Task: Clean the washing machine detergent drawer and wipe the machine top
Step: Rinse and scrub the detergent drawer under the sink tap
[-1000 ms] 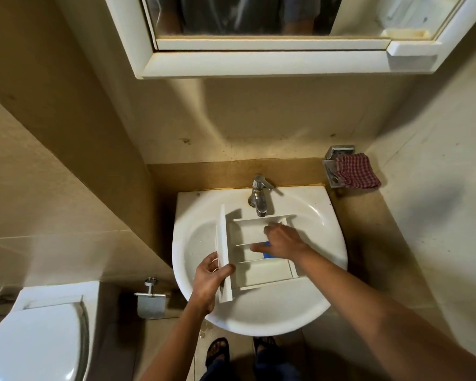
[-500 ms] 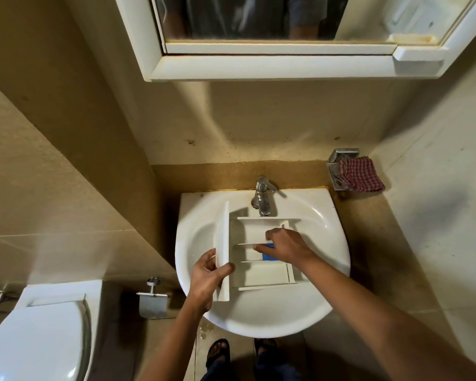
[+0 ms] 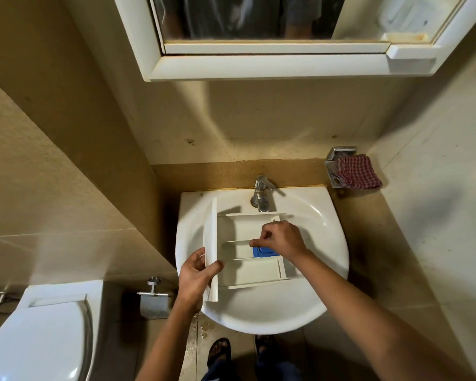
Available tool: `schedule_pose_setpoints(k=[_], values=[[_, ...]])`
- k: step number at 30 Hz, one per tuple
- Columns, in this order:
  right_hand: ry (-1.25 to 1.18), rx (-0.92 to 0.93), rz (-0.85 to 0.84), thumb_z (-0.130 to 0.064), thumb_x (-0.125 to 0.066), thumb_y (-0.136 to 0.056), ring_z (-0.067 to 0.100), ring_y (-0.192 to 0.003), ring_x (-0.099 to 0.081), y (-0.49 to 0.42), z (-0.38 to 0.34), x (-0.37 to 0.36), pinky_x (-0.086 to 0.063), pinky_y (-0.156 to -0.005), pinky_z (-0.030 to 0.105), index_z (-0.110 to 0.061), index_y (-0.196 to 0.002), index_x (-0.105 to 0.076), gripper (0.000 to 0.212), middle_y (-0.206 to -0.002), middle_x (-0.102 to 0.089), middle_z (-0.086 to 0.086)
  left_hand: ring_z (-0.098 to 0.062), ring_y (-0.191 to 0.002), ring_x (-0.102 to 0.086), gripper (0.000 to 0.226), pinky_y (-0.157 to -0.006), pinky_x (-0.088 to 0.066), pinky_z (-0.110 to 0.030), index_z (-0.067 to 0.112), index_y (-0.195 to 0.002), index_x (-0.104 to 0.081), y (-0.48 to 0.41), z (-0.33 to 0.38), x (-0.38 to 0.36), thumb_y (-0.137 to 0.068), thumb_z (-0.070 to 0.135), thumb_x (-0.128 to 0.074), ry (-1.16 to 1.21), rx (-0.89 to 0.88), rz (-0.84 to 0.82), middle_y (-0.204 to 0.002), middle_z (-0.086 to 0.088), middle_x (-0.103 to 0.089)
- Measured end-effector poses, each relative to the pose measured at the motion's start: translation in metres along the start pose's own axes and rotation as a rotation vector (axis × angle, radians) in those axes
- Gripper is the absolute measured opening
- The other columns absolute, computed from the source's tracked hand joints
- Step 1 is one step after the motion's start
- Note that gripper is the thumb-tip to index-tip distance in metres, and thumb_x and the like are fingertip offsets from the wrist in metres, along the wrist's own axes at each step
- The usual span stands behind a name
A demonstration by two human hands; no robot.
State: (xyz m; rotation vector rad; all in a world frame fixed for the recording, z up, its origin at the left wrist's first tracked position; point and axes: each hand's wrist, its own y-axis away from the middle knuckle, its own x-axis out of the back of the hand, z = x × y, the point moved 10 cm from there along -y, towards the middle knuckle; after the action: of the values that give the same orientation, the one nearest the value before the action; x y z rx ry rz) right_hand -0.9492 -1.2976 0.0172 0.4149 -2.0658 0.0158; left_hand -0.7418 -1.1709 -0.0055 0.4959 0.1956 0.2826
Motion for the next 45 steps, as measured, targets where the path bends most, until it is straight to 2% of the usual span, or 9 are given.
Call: schedule_pose_setpoints(k=[4,7,10,13,17,25,31,37,45], values=[[-0.126,0.032,0.106,-0.048,-0.067,-0.082,0.011,-0.077,-0.06,0.006,0.008,0.004,-0.049,-0.067,0.03,-0.016,-0.079,-0.068,0.032,-0.082,-0.067,-0.004,-0.022,-0.093,-0.072,0.081,-0.085,-0.058,-0.045,0.013,-0.124,-0.058,0.005,0.012,0.013,-0.049,0.032,-0.083,-0.22,-0.071,0.065,-0.104,-0.001,-0.074],[-0.261,-0.064,0.212,-0.017,-0.065,-0.085,0.018,-0.08,-0.062,0.007,0.031,0.004,-0.052,-0.074,0.039,-0.011,-0.081,-0.068,0.008,-0.087,-0.067,0.003,-0.018,-0.094,-0.066,0.095,-0.081,-0.058,-0.038,0.017,-0.134,-0.051,0.015,0.042,0.022,-0.049,0.046,-0.082,-0.508,-0.181,0.161,-0.107,0.003,-0.068],[-0.279,-0.248,0.167,-0.01,-0.061,-0.085,0.023,-0.082,-0.063,0.008,0.055,-0.007,-0.046,-0.073,0.028,-0.007,-0.081,-0.069,0.009,-0.086,-0.068,0.007,-0.021,-0.098,-0.058,0.096,-0.076,-0.049,-0.029,0.013,-0.141,-0.044,0.022,0.059,0.03,-0.058,0.036,-0.086,-0.619,-0.214,0.242,-0.112,-0.005,-0.063],[-0.332,-0.326,0.123,-0.009,-0.06,-0.086,0.02,-0.081,-0.061,0.01,0.063,-0.014,-0.035,-0.063,0.017,-0.006,-0.083,-0.069,0.01,-0.083,-0.069,0.004,-0.023,-0.106,-0.055,0.096,-0.082,-0.046,-0.03,0.007,-0.143,-0.042,0.027,0.061,0.04,-0.062,0.034,-0.087,-0.558,-0.199,0.348,-0.121,-0.009,-0.06],[-0.423,-0.366,0.152,-0.008,-0.059,-0.087,0.012,-0.083,-0.058,0.01,0.06,-0.011,-0.036,-0.062,0.008,-0.007,-0.09,-0.071,0.012,-0.089,-0.07,0.002,-0.018,-0.091,-0.06,0.103,-0.078,-0.051,-0.034,0.007,-0.134,-0.048,0.029,0.039,0.046,-0.047,0.053,-0.078,-0.367,-0.115,0.405,-0.094,0.008,-0.06],[-0.503,-0.505,0.211,-0.017,-0.062,-0.086,0.024,-0.105,-0.059,0.013,0.066,-0.003,-0.039,-0.079,0.022,-0.006,-0.106,-0.064,0.022,-0.107,-0.065,0.007,-0.025,-0.08,-0.067,0.087,-0.063,-0.053,-0.032,0.004,-0.116,-0.047,0.033,-0.012,0.008,-0.045,0.039,-0.083,-0.022,0.017,0.373,-0.089,-0.011,-0.067],[-0.791,-0.694,0.0,-0.04,-0.067,-0.083,0.025,-0.094,-0.062,0.02,0.071,-0.04,-0.056,-0.081,0.038,-0.012,-0.113,-0.052,0.044,-0.107,-0.06,0.009,-0.027,-0.079,-0.068,0.077,-0.066,-0.057,-0.038,0.003,-0.107,-0.049,0.025,-0.034,-0.02,-0.048,0.032,-0.089,0.044,0.051,0.337,-0.092,-0.016,-0.068],[-0.769,-0.582,0.02,-0.002,-0.062,-0.078,0.025,-0.079,-0.064,0.013,0.052,-0.041,-0.055,-0.059,0.032,-0.01,-0.098,-0.055,0.022,-0.096,-0.064,0.011,-0.029,-0.084,-0.065,0.086,-0.069,-0.053,-0.034,0.0,-0.114,-0.042,0.019,-0.055,-0.04,-0.047,0.033,-0.085,0.094,0.111,0.28,-0.095,-0.017,-0.064],[-0.759,-0.555,0.2,0.001,-0.061,-0.07,0.028,-0.086,-0.069,0.007,0.074,-0.032,-0.056,-0.081,0.049,-0.022,-0.09,-0.063,0.031,-0.083,-0.07,0.003,-0.023,-0.092,-0.067,0.055,-0.071,-0.049,-0.028,0.001,-0.107,-0.06,-0.003,-0.072,-0.061,-0.066,0.028,-0.085,0.116,0.294,0.034,-0.093,-0.009,-0.07]])
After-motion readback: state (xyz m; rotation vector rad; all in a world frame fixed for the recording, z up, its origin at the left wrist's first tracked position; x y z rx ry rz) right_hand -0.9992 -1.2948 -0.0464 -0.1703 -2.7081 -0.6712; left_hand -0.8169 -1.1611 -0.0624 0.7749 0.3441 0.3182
